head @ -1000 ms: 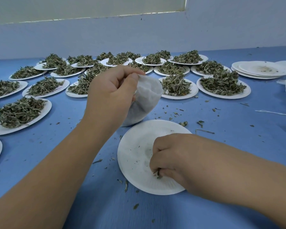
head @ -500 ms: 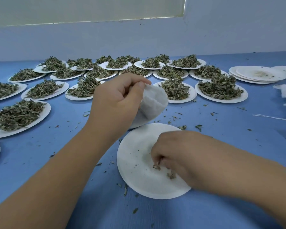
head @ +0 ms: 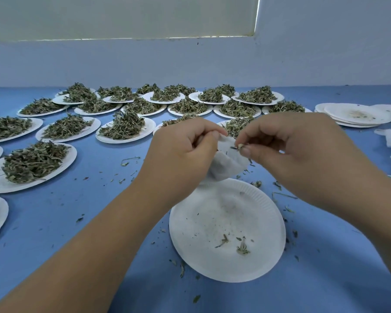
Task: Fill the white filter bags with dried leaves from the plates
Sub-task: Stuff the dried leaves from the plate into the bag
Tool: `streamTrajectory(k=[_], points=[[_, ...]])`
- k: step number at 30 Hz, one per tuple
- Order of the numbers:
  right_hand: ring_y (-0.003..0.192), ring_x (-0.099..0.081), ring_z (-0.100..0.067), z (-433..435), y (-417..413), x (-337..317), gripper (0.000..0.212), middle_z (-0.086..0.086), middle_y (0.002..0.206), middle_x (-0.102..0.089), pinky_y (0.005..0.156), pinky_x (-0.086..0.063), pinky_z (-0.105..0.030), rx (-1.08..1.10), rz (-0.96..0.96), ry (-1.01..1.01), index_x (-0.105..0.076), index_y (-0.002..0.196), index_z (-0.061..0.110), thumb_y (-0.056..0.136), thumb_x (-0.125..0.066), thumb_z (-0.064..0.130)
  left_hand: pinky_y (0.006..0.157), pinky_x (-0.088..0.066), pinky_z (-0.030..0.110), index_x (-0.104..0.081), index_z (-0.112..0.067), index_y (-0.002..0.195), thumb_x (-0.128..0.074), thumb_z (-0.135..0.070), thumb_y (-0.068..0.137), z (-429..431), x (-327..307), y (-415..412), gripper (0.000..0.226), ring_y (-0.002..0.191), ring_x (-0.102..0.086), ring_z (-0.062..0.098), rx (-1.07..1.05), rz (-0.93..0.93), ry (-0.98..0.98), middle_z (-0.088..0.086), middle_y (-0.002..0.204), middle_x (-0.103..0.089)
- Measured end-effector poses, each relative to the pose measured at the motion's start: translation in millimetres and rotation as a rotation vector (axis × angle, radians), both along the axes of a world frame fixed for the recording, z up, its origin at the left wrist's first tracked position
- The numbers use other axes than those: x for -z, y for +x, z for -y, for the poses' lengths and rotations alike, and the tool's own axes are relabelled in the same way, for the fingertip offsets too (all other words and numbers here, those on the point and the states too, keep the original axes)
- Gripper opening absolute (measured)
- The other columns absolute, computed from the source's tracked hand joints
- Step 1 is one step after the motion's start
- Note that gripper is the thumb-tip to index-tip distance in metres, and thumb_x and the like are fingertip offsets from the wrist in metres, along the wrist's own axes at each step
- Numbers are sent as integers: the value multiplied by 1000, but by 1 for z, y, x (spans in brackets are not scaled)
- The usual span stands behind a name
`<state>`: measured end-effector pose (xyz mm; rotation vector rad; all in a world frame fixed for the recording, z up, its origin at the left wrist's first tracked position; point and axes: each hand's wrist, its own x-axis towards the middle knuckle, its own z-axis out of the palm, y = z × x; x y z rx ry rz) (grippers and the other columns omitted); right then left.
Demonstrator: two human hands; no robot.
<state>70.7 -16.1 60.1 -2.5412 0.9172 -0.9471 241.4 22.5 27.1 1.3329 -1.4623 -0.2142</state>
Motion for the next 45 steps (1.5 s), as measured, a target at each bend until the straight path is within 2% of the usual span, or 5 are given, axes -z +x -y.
streamTrajectory(k=[12, 19, 23, 34, 45], points=[[76, -60, -22, -2, 29, -14, 17, 1, 77, -65, 71, -45, -34, 70, -322, -299, -65, 81, 22, 93, -53, 24, 49, -35, 26, -75, -18, 84, -55, -8, 93, 0, -2, -1, 24, 47, -37, 9, 5, -68, 26, 0, 50, -46], [70, -53, -7, 9, 12, -4, 16, 5, 82, -68, 67, -46, -28, -148, -67, -359, -73, 90, 22, 85, -62, 11, 51, -41, 45, -74, -23, 80, -56, -10, 92, 2, -3, 3, 25, 52, -36, 22, 8, -163, 21, 4, 51, -44], [73, -59, -10, 12, -4, 5, 13, 14, 76, -65, 66, -48, -22, -217, 159, -171, -69, 84, 28, 81, -67, 17, 47, -39, 30, -74, -26, 82, -56, -12, 92, 1, -6, 6, 25, 53, -47, 23, -78, -130, -14, 7, 59, -59], [86, -52, 9, 10, -13, 23, 46, 20, 101, -52, 73, -38, -6, -491, -645, 369, -60, 117, 51, 80, -75, 27, 44, -34, 10, -73, -22, 85, -53, -8, 95, 3, -7, 8, 26, 39, -44, 2, -92, -216, -9, -12, 45, -51], [79, -49, 10, -6, 1, 33, 28, 20, 92, -56, 66, -37, -8, -407, -625, 235, -70, 110, 38, 86, -68, 26, 44, -36, 11, -71, -25, 82, -54, -8, 95, 3, -6, 6, 28, 41, -44, 2, -91, -203, -9, -2, 50, -51]])
